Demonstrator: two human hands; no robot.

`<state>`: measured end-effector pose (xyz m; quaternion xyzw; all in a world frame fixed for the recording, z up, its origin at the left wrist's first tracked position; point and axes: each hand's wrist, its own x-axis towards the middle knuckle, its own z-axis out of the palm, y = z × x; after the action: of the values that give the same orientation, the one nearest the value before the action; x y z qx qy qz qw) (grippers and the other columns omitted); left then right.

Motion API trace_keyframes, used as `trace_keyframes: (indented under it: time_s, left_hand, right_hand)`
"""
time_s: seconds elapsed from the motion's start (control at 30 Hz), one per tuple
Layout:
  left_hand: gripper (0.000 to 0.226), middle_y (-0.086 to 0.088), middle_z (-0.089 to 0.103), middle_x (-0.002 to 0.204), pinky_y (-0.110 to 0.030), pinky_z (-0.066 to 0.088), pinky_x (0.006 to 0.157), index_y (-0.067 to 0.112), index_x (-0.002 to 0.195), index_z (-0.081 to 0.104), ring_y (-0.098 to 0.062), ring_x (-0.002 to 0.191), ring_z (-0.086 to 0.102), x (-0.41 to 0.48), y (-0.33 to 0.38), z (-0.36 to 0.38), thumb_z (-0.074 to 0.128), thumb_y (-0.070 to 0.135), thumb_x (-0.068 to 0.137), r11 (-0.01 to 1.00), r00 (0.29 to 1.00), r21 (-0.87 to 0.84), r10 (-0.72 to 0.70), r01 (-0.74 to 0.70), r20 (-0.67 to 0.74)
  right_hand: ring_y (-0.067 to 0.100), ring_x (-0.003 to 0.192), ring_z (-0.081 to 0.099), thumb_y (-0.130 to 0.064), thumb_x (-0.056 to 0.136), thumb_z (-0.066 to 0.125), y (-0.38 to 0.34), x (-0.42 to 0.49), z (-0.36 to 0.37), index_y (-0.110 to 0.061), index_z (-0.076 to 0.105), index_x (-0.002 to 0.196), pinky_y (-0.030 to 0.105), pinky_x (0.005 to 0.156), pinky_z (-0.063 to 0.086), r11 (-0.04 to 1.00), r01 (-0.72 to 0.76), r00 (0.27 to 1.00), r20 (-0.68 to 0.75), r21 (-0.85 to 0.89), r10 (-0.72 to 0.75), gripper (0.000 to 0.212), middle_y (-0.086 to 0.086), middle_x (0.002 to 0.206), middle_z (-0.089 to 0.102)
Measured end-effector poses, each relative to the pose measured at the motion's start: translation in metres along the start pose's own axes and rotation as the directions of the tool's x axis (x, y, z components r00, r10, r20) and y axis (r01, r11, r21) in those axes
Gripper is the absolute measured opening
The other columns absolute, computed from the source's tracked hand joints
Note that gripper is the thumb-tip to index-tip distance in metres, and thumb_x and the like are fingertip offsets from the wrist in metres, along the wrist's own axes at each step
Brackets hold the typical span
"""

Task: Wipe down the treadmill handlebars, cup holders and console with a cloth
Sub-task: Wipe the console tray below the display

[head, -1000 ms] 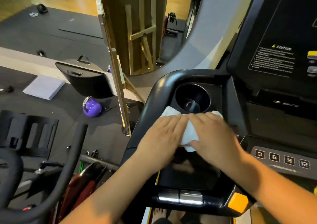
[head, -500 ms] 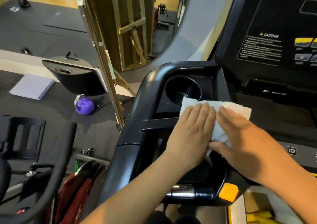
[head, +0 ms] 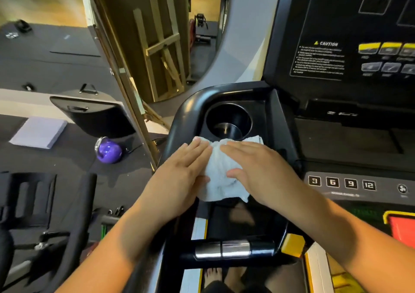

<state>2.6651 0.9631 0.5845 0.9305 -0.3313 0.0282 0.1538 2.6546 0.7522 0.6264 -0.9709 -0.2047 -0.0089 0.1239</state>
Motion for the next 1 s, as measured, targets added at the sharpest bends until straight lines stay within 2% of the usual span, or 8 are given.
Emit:
trace_keyframes:
  time_s: [0.1, 0.23, 0.33, 0.43, 0.6, 0.7, 0.83, 1.0]
  left_hand:
    - [0.059, -0.015, 0.052, 0.143, -0.036, 0.032, 0.114, 0.000, 0.138, 0.051, -0.031, 0.134, 0.047, 0.021, 0.027, 0.009, 0.073, 0.016, 0.085, 1.000, 0.996, -0.009, 0.006, -0.007, -0.084]
    - [0.052, -0.014, 0.060, 0.133, -0.034, 0.024, 0.113, -0.001, 0.131, 0.057, -0.031, 0.126, 0.054, 0.057, 0.058, 0.023, 0.067, 0.022, 0.086, 0.990, 0.980, 0.080, 0.127, -0.116, -0.156]
    - [0.050, -0.007, 0.056, 0.139, -0.042, 0.027, 0.115, 0.007, 0.134, 0.055, -0.027, 0.134, 0.046, 0.045, 0.045, 0.023, 0.065, 0.024, 0.088, 0.990, 0.980, 0.083, 0.126, -0.114, -0.153]
    - [0.045, -0.002, 0.058, 0.137, -0.046, 0.028, 0.113, 0.011, 0.130, 0.059, -0.024, 0.136, 0.044, 0.016, 0.015, 0.011, 0.051, 0.031, 0.090, 0.994, 0.984, 0.068, 0.099, -0.090, -0.146]
    - [0.047, -0.004, 0.063, 0.132, -0.039, 0.032, 0.108, 0.007, 0.125, 0.066, -0.025, 0.130, 0.052, -0.029, -0.035, -0.017, 0.049, 0.035, 0.091, 0.998, 0.987, -0.017, 0.055, -0.059, -0.154]
    - [0.041, -0.006, 0.070, 0.115, -0.040, 0.039, 0.097, 0.005, 0.111, 0.069, -0.026, 0.116, 0.057, -0.013, -0.027, -0.021, 0.050, 0.033, 0.088, 0.994, 0.985, 0.007, 0.110, -0.110, -0.136]
    - [0.044, -0.004, 0.068, 0.121, -0.041, 0.050, 0.099, 0.010, 0.120, 0.067, -0.029, 0.115, 0.062, 0.028, 0.022, 0.002, 0.056, 0.033, 0.085, 0.993, 0.989, -0.082, 0.070, -0.081, -0.131]
    - [0.029, -0.003, 0.069, 0.091, -0.039, 0.051, 0.075, 0.014, 0.097, 0.069, -0.025, 0.084, 0.064, 0.082, 0.060, 0.010, 0.059, 0.042, 0.091, 0.982, 0.999, -0.183, 0.046, -0.048, -0.011]
  right_hand:
    - [0.027, 0.098, 0.068, -0.026, 0.066, 0.086, 0.028, -0.013, -0.013, -0.012, 0.070, 0.110, 0.043, 0.090, 0.052, 0.992, -0.030, 1.000, 0.005, -0.125, 0.030, 0.049, 0.003, 0.106, 0.073]
    - [0.029, 0.092, 0.071, -0.020, 0.069, 0.086, 0.052, -0.033, -0.036, -0.008, 0.075, 0.101, 0.058, 0.105, 0.036, 0.964, -0.079, 0.995, -0.075, -0.252, 0.062, 0.035, 0.011, 0.096, 0.075]
    - [0.028, 0.098, 0.071, -0.023, 0.069, 0.087, 0.047, -0.031, -0.025, -0.012, 0.073, 0.110, 0.053, 0.110, 0.026, 0.957, -0.105, 0.994, -0.025, -0.270, 0.102, 0.045, 0.012, 0.107, 0.073]
    - [0.026, 0.125, 0.056, -0.026, 0.079, 0.080, 0.024, -0.016, -0.010, -0.018, 0.067, 0.123, 0.045, 0.116, 0.027, 0.993, -0.122, 0.992, -0.018, -0.005, 0.122, 0.047, 0.002, 0.125, 0.066]
    - [0.023, 0.085, 0.071, -0.020, 0.066, 0.084, -0.045, 0.017, 0.030, -0.012, 0.074, 0.096, 0.051, 0.110, 0.032, 0.983, 0.048, 0.988, -0.133, -0.176, -0.072, 0.032, 0.005, 0.090, 0.073]
    - [0.019, 0.096, 0.070, -0.031, 0.074, 0.081, -0.028, 0.012, 0.024, -0.018, 0.073, 0.105, 0.050, 0.115, 0.013, 0.990, 0.000, 0.986, -0.166, -0.144, -0.024, 0.035, 0.000, 0.101, 0.074]
    - [0.020, 0.124, 0.056, -0.039, 0.090, 0.059, 0.028, -0.018, -0.016, -0.026, 0.061, 0.129, 0.055, 0.119, 0.012, 0.989, -0.139, 0.990, -0.021, -0.059, 0.138, 0.041, -0.005, 0.127, 0.065]
    - [0.027, 0.097, 0.064, -0.042, 0.089, 0.062, 0.037, -0.038, -0.060, -0.032, 0.070, 0.111, 0.046, 0.120, -0.003, 0.858, -0.282, 0.955, -0.039, -0.429, 0.294, 0.025, 0.002, 0.095, 0.074]
